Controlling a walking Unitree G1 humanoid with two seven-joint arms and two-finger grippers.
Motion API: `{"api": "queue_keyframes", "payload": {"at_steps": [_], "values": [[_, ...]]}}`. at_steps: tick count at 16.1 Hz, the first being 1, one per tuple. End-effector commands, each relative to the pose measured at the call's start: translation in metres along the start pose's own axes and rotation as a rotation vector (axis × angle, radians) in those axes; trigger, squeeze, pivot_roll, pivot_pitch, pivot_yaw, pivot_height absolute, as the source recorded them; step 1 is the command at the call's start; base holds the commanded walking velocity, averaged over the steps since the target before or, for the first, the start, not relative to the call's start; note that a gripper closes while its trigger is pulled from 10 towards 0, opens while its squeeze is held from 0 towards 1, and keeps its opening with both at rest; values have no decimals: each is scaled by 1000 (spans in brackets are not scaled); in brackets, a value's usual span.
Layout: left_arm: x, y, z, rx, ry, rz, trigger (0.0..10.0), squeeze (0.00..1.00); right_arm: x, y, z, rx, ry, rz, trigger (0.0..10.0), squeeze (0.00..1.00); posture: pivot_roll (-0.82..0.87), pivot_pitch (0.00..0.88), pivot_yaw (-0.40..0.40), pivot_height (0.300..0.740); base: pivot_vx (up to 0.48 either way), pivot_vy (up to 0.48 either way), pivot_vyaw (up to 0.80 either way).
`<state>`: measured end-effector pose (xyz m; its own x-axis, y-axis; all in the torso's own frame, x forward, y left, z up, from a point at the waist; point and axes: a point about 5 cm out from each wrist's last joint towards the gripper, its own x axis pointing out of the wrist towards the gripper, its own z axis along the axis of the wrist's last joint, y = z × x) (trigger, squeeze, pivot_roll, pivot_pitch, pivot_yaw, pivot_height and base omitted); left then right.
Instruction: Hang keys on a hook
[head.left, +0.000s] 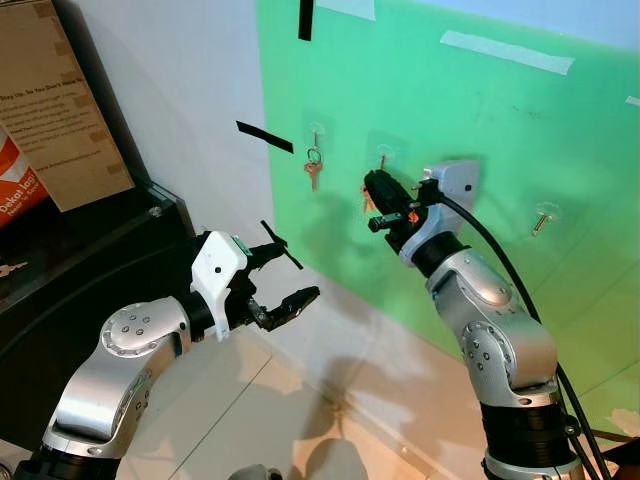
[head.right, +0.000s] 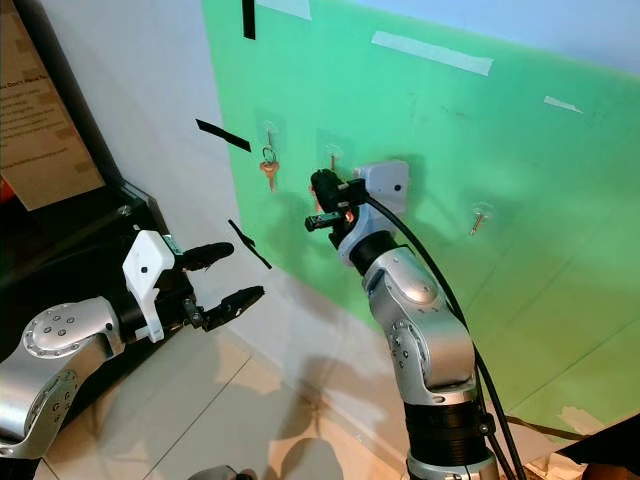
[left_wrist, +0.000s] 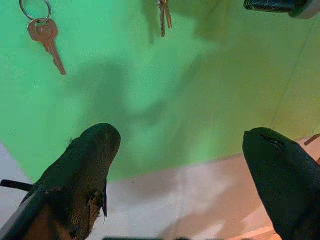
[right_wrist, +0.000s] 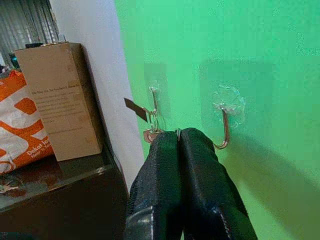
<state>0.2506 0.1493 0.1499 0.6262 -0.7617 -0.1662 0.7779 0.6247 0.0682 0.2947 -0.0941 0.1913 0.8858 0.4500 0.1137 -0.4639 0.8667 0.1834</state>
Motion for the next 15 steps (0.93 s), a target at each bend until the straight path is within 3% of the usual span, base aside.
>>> {"api": "queue_keyframes", "payload": {"at_steps": [1, 7, 15], "values": [[0, -2, 5, 13, -10, -21, 10000, 0, 4, 4, 4, 3, -8, 14, 10000, 0, -38, 0, -3, 740, 0, 0, 0], [1, -2, 7, 14, -17, -22, 10000, 0, 10, -3, 4, 19, -1, -45, 10000, 0, -35, 0, -8, 740, 0, 0, 0], [2, -3, 7, 14, -20, -23, 10000, 0, 10, -24, -3, 24, 41, -212, 10000, 0, -34, 0, -10, 740, 0, 0, 0]]}}
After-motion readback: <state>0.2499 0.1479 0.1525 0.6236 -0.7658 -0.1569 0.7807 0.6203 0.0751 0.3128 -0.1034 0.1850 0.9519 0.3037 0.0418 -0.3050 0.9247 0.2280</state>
